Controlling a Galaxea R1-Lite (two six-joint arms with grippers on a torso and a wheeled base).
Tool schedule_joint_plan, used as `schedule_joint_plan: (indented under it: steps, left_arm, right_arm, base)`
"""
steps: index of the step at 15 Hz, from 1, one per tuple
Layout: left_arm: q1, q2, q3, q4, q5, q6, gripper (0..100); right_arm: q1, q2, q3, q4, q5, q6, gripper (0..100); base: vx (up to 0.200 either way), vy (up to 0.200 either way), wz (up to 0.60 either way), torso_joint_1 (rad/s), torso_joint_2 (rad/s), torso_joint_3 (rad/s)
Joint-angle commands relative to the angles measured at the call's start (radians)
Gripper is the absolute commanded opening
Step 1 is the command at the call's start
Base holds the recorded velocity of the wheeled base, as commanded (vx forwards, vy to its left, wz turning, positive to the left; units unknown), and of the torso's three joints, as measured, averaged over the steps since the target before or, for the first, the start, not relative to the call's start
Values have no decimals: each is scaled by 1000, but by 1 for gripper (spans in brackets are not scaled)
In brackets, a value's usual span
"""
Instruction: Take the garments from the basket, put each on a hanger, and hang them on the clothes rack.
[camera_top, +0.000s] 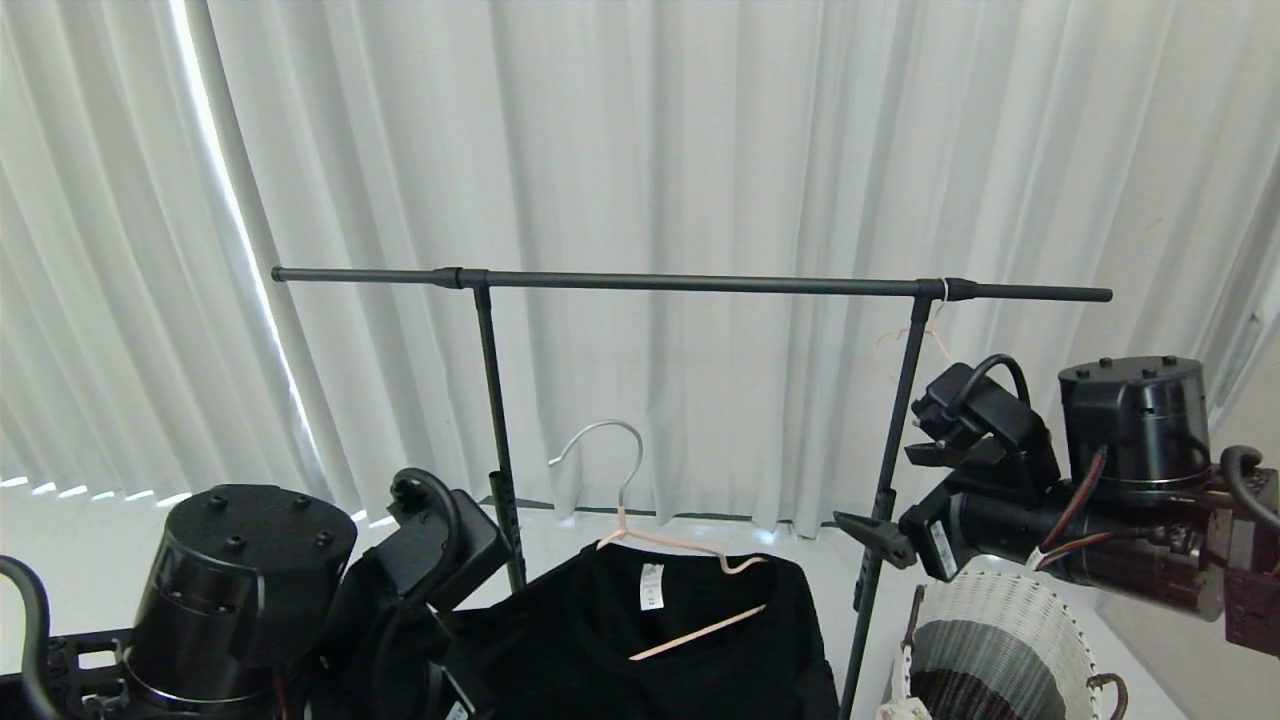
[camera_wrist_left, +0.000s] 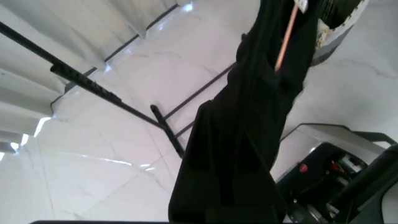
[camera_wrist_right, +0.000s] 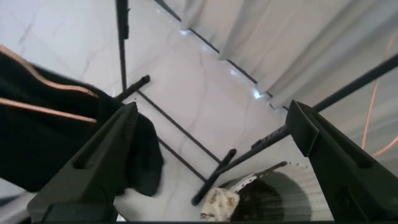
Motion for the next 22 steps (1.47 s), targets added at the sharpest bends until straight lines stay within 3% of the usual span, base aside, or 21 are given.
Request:
schedule_joint_plan:
  steps: [1,5,8,12,19,20,22]
  left_arm:
    - [-2,0,21,-16,-1,0,0]
    - [-76,-2,70,-133,-6,0,0]
    - [-149,12,70,-190,-10,0,0]
    - [-229,4,70,-230,-41,6,0]
    - [-243,6,70,-259,-41,55,0]
    - [-244,7,70,-259,-41,56,0]
    - [-243,4,68,-259,-41,56,0]
  right_arm:
    - [-12,-22,-15,14,18,-16,100]
    - [12,-60,-31,142,141,-132,100]
    - [141,-109,-40,287,218,-181,100]
    - [285,-68,-89,361,232,-183,100]
    - [287,0,-115,364,230,-227,100]
    - [287,-2,-114,366,229,-227,0]
    - [287,-8,-114,392,229,-229,0]
  base:
    - [0,0,0,0,0,0]
    - [0,0,0,0,0,0]
    - [0,0,0,0,0,0]
    - [0,0,0,0,0,0]
    - [0,0,0,0,0,0]
    - [0,0,0,0,0,0]
    - [0,0,0,0,0,0]
